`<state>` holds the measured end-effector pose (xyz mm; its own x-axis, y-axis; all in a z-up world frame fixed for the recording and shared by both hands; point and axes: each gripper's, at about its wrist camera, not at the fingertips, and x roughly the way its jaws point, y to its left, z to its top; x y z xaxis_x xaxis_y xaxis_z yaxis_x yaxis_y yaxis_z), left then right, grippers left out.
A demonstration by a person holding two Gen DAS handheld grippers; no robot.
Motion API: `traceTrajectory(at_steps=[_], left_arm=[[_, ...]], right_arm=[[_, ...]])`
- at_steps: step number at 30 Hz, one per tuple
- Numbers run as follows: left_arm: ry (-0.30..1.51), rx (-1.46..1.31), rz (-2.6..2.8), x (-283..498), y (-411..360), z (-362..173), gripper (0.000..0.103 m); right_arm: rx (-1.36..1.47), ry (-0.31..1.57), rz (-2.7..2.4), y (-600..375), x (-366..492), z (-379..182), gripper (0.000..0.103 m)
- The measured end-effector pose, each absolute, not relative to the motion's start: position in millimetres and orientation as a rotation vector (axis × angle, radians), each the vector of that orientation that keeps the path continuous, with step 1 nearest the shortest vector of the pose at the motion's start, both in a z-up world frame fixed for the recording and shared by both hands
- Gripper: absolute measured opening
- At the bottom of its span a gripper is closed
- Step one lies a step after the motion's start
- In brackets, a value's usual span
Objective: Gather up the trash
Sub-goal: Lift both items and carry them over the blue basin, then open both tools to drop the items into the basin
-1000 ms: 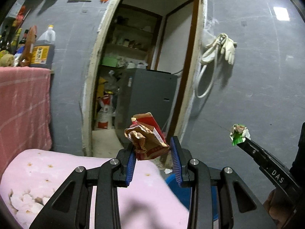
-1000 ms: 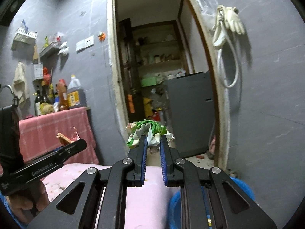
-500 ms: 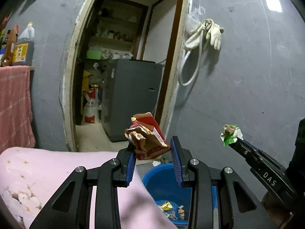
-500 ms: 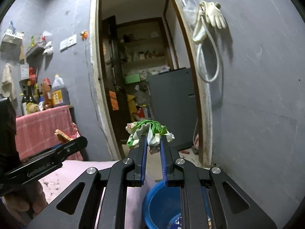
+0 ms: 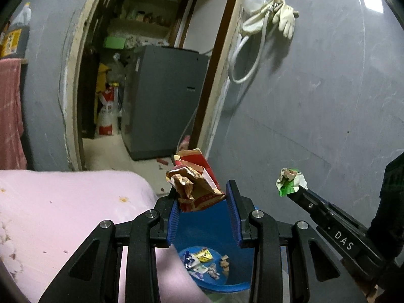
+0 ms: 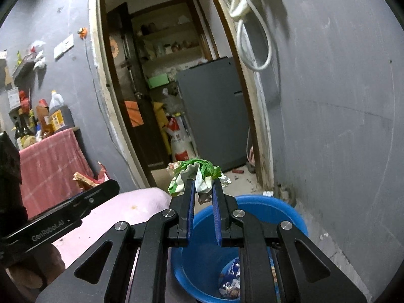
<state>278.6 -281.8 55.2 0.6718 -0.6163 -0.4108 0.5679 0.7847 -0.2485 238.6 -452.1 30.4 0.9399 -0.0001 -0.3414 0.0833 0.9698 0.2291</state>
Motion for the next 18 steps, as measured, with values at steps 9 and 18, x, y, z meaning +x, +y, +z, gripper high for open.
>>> traceTrajectory(at_steps=[9, 18], left_arm=[[0.636, -0.117, -0.704, 299, -304, 27, 0.03], [0.714, -0.144, -0.72, 313, -305, 10, 0.038]], right_arm=[[0.288, 0.402, -0.059, -468, 245, 16, 0.028], [0.309, 0.415, -0.076, -474, 246, 12, 0.029]])
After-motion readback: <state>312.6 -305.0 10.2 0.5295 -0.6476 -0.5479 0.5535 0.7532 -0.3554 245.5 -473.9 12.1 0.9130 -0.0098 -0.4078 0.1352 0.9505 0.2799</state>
